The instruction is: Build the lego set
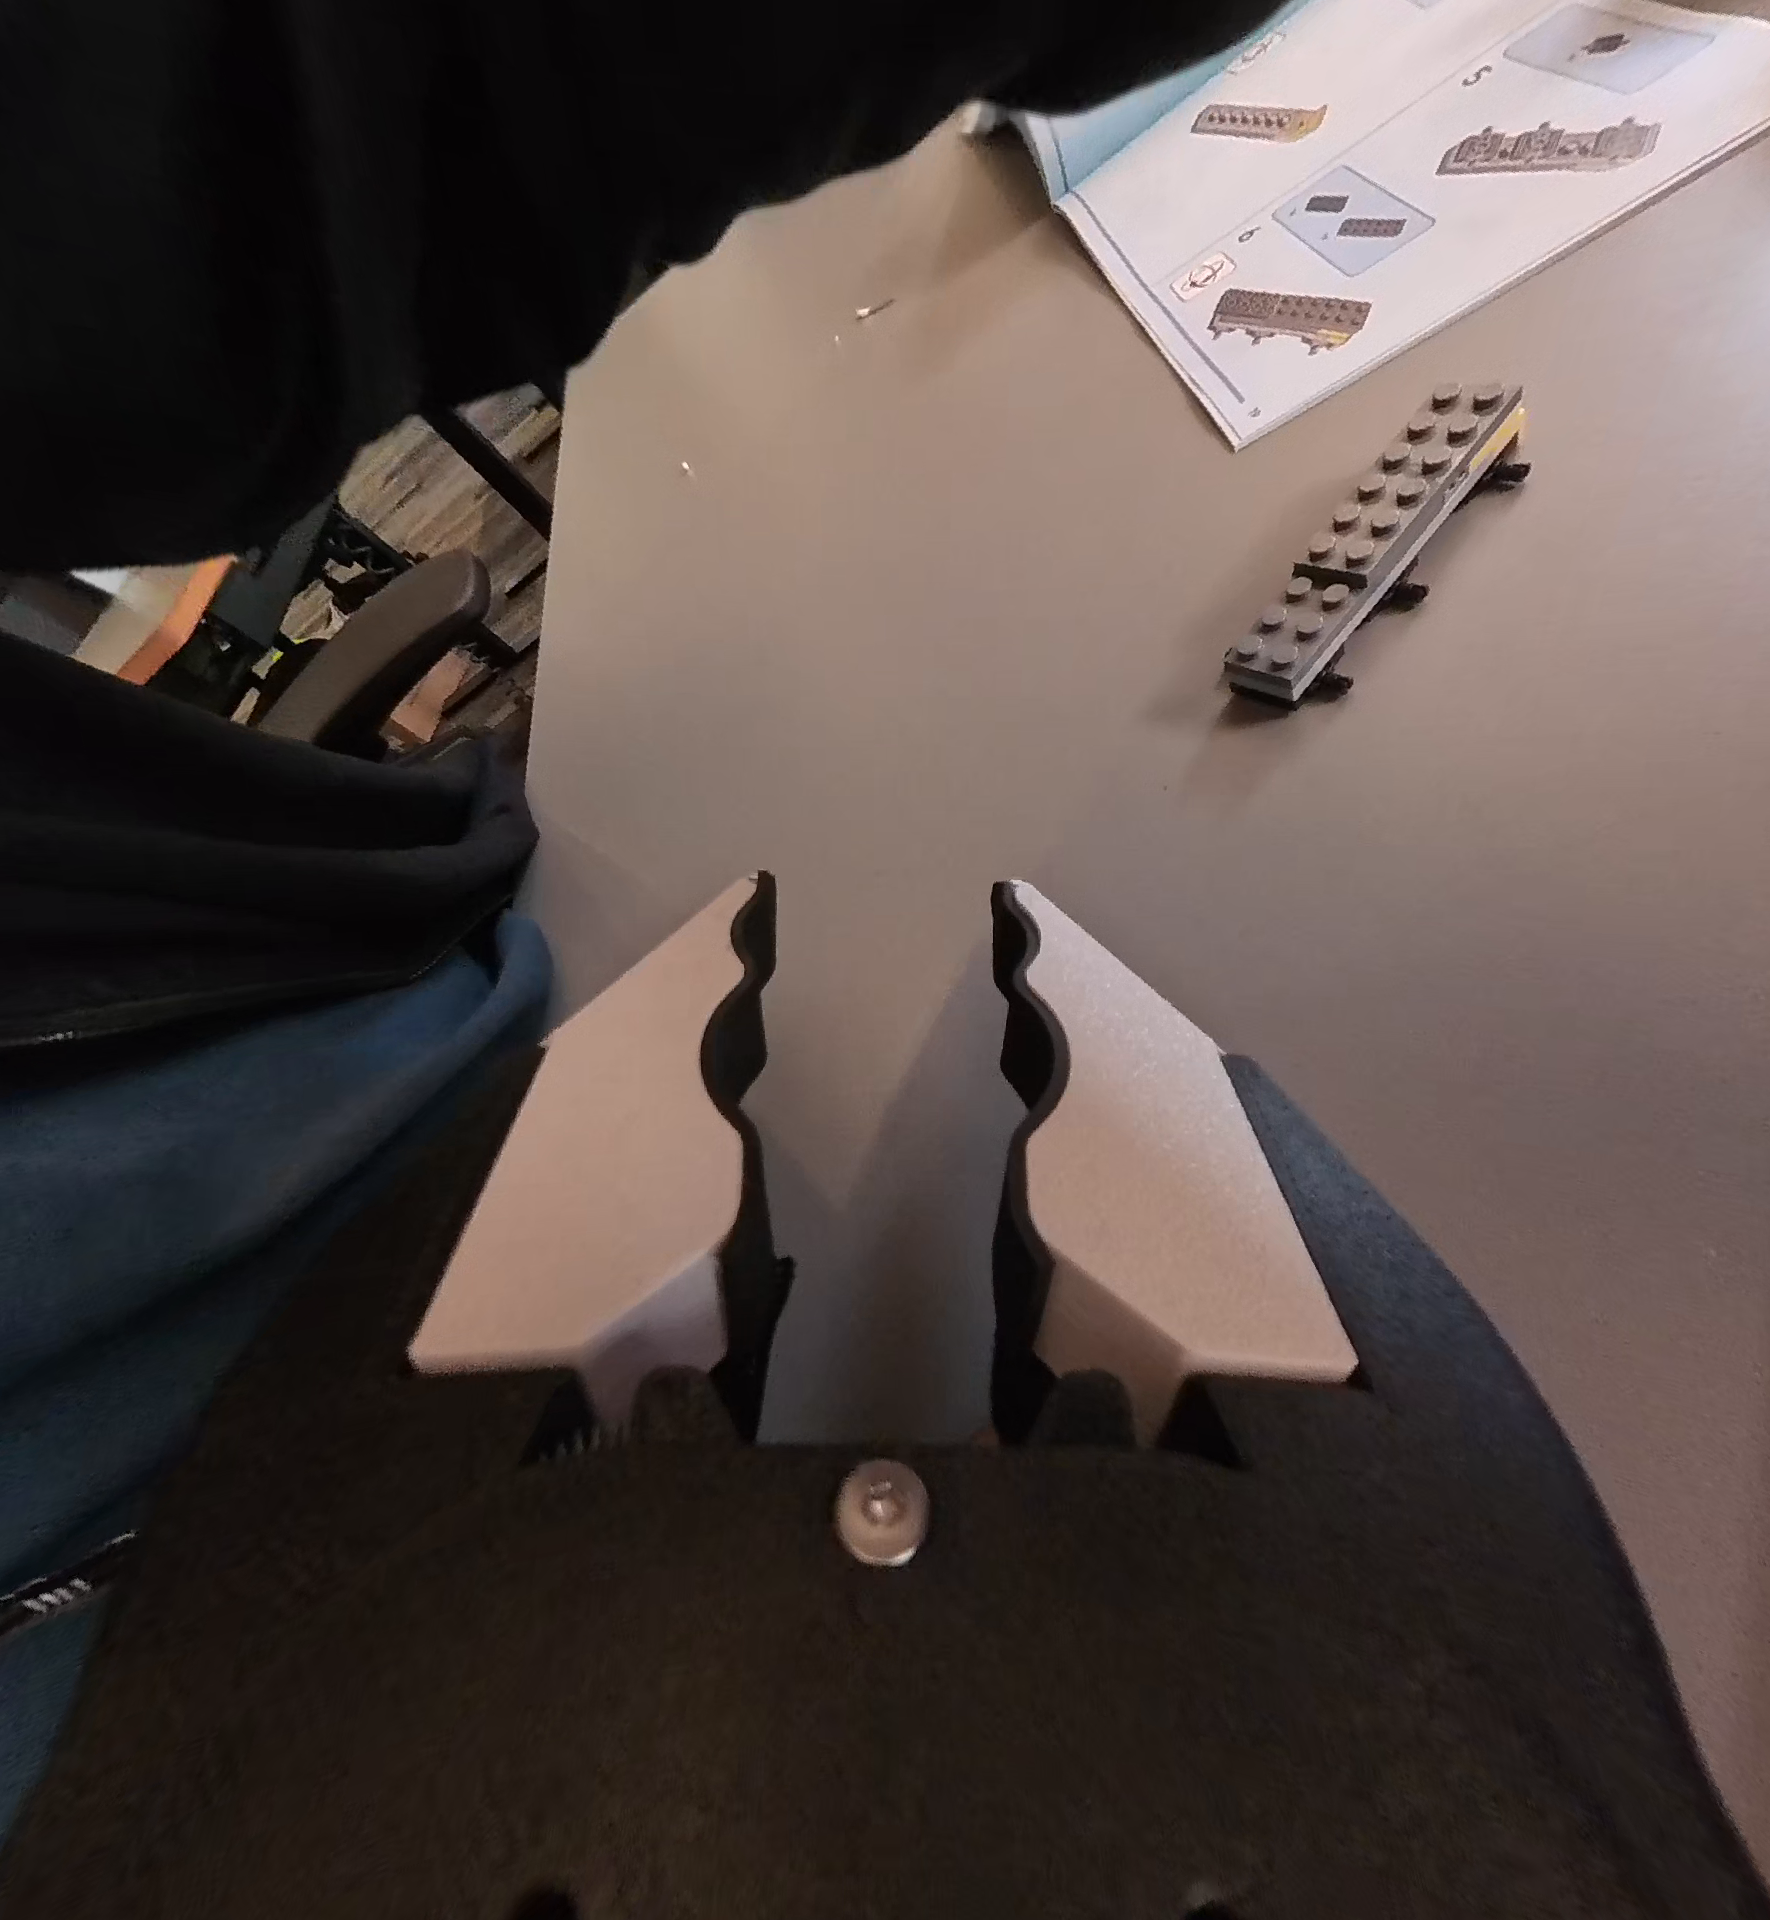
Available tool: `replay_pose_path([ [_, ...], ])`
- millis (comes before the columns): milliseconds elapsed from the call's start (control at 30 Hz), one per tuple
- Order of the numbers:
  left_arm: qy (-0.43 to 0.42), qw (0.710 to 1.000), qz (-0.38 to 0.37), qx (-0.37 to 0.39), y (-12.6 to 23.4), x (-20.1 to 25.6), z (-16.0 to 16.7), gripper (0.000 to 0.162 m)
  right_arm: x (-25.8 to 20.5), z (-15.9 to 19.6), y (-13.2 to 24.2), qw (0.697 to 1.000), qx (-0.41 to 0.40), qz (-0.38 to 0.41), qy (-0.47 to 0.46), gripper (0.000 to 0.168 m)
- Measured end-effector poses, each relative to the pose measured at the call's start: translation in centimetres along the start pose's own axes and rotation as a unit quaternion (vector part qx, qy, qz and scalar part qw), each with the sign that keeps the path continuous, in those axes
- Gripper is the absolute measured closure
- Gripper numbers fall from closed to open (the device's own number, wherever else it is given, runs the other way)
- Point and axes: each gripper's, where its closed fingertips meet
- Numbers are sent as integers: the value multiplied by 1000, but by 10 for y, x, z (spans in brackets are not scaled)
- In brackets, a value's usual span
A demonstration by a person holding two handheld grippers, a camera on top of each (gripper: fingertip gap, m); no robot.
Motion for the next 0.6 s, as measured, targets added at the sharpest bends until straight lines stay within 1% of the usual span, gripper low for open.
replay_pose_path([
  [67,-16,1000,-4,-14,-7,1,-4,126,0,0,0,1000,-2,1,1,126],
  [167,-62,995,-45,-67,-24,-9,-5,128,0,1,-1,1000,-2,2,3,126],
  [333,-112,982,-45,-146,-54,-10,-2,128,0,0,0,1000,0,2,3,126],
  [433,-106,984,-42,-135,-59,-14,-12,133,0,0,1,1000,2,0,2,126],
  [500,-86,990,-31,-111,-60,-14,-22,138,0,-1,1,1000,4,-2,-1,126],
  [600,-53,994,-42,-87,-62,-26,-33,145,0,-1,1,1000,4,-3,-2,126],
])
Point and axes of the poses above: each gripper's, where its closed fingertips meet, y back along the fingers, z out of its underside, x = y × z across the jaws, and after that the axes turned 1 degree about -x, right-handed
